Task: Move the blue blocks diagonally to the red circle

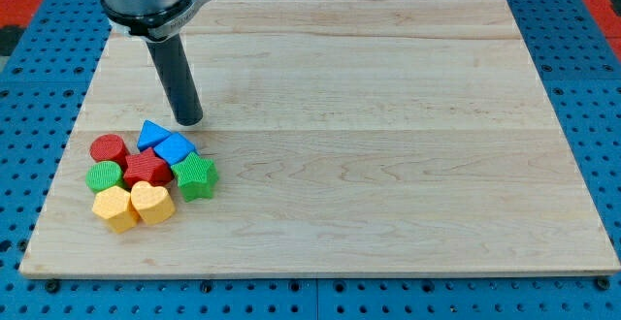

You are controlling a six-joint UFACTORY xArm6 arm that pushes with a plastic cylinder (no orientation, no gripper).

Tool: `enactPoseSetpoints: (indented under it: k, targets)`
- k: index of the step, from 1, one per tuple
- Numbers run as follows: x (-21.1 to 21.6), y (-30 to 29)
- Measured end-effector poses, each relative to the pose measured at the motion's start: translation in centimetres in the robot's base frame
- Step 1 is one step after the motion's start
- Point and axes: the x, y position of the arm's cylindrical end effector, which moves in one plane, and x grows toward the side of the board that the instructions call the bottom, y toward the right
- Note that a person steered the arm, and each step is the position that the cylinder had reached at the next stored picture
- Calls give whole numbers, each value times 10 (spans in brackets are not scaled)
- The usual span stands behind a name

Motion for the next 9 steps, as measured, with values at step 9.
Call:
enactPoseSetpoints:
  k: [9]
  targets:
    - [180, 19]
